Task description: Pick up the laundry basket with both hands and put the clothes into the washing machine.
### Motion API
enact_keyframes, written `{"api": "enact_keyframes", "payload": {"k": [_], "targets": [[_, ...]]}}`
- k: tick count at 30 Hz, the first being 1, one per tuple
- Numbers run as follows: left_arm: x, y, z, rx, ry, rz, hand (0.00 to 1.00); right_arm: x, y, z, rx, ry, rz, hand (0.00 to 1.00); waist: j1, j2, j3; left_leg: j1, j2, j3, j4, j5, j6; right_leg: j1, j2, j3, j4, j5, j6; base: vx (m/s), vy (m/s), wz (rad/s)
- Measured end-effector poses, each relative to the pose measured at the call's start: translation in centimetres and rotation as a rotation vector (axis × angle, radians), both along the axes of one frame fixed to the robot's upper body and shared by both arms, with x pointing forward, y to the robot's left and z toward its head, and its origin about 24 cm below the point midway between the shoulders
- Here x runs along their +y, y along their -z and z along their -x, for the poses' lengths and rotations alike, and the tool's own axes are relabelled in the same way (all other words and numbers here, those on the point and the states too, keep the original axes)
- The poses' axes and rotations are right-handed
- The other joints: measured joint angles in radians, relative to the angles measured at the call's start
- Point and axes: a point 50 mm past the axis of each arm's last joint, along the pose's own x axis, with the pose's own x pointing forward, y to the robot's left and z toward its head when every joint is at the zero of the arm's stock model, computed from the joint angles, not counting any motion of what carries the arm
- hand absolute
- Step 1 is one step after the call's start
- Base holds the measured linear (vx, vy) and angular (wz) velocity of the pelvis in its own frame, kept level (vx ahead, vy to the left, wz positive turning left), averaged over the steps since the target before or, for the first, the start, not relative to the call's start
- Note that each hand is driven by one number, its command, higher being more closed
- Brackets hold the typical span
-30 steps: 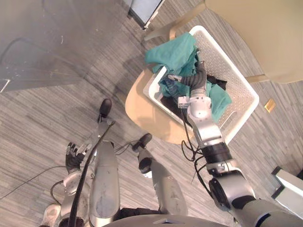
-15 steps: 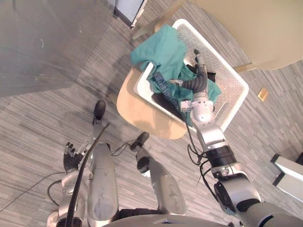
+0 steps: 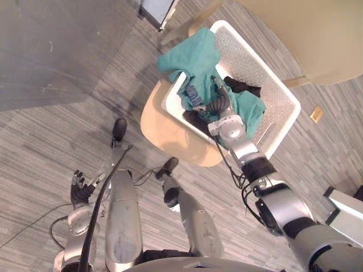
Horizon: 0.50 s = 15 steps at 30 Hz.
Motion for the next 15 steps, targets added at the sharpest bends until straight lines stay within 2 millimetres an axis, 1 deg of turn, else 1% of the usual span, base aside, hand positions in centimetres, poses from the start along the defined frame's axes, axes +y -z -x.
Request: {"api": "enact_keyframes", "payload": {"k": [4, 8, 12, 13, 15], "targets": [[-0.3, 0.0, -0.1, -0.004, 0.009, 0.008, 0.00, -0.7, -0.9, -0.9, 0.014, 0.034, 0.002, 0.00, 0.016, 0.000, 0.000, -0.021, 0.002, -0.005, 0.000, 0.004, -0.002, -0.017, 0.004, -0.001, -0.002, 0.002, -0.002, 0.06, 0.070, -0.01], [-0.5, 0.1, -0.1, -0.008, 0.012, 0.021, 0.00, -0.5, -1.6, -1.2, 0.010, 0.038, 0.004, 0.00, 0.024, 0.000, 0.000, -0.025, 0.005, -0.006, 0.001, 0.005, -0.003, -0.017, 0.008, 0.001, -0.011, 0.004, -0.006, 0.06, 0.071, -0.01], [-0.6, 0.1, -0.1, -0.007, 0.015, 0.022, 0.00, -0.2, -1.7, -1.2, 0.009, 0.032, 0.017, 0.00, 0.031, 0.000, 0.000, -0.029, 0.011, -0.006, 0.001, 0.005, -0.003, -0.017, 0.014, 0.002, -0.025, 0.011, -0.014, 0.06, 0.079, -0.04], [-0.6, 0.1, -0.2, -0.006, 0.016, 0.022, 0.00, 0.1, -1.8, -1.2, 0.008, 0.028, 0.030, 1.00, 0.032, 0.000, 0.000, -0.029, 0.013, -0.006, 0.001, 0.005, -0.003, -0.017, 0.016, 0.002, -0.025, 0.011, -0.014, 0.06, 0.072, -0.04], [-0.7, 0.1, -0.2, -0.006, 0.022, 0.023, 0.00, 0.4, -2.1, -1.3, 0.005, 0.023, 0.040, 1.00, 0.034, 0.000, 0.000, -0.031, 0.018, -0.006, 0.002, 0.005, -0.003, -0.018, 0.022, 0.003, -0.028, 0.012, -0.015, 0.08, 0.083, -0.04]]}}
